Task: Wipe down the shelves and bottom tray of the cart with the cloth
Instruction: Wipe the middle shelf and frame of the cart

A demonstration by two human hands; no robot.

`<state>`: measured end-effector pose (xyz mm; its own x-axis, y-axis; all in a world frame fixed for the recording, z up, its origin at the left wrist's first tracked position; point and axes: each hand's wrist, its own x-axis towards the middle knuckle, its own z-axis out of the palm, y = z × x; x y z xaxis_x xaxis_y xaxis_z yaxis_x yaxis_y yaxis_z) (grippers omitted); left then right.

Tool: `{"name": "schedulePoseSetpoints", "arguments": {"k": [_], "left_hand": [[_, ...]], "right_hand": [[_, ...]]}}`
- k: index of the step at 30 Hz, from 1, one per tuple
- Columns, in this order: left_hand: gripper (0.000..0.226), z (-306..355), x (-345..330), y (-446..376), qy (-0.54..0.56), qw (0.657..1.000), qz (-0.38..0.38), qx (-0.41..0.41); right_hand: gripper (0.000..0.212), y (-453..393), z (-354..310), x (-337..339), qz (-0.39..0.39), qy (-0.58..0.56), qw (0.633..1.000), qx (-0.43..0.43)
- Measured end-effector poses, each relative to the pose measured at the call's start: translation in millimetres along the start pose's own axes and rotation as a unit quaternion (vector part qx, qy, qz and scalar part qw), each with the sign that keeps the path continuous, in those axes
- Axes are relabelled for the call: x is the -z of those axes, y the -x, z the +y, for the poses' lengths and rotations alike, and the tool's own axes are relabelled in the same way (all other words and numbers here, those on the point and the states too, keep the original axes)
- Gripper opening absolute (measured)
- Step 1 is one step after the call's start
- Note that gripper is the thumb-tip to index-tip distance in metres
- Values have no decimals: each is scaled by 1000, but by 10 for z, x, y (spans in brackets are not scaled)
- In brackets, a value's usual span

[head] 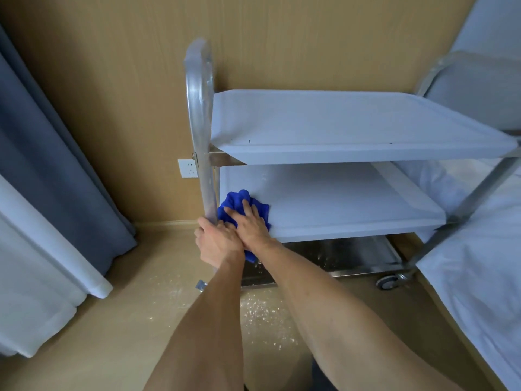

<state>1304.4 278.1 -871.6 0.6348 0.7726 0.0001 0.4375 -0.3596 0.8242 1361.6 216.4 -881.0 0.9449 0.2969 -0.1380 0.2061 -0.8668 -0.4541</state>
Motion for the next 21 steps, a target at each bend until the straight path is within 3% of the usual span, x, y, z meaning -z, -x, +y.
{"name": "schedulePoseSetpoints", "arguments": {"k": [7, 13, 17, 21], "left_hand": [[20, -185, 267, -181, -33, 999, 6, 15], [17, -245, 332, -240, -79, 997, 7, -2], [17, -209, 270, -218, -87, 996, 27, -5], [26, -151, 119, -199, -57, 996, 70, 28]], "right_hand": [[53, -28, -285, -218, 11, 2, 1000, 13], [49, 15, -306, -313, 87, -18, 996, 7], [43, 40, 176, -120, 139, 9, 990, -19], [43, 185, 1181, 327, 203, 8, 972, -120]]}}
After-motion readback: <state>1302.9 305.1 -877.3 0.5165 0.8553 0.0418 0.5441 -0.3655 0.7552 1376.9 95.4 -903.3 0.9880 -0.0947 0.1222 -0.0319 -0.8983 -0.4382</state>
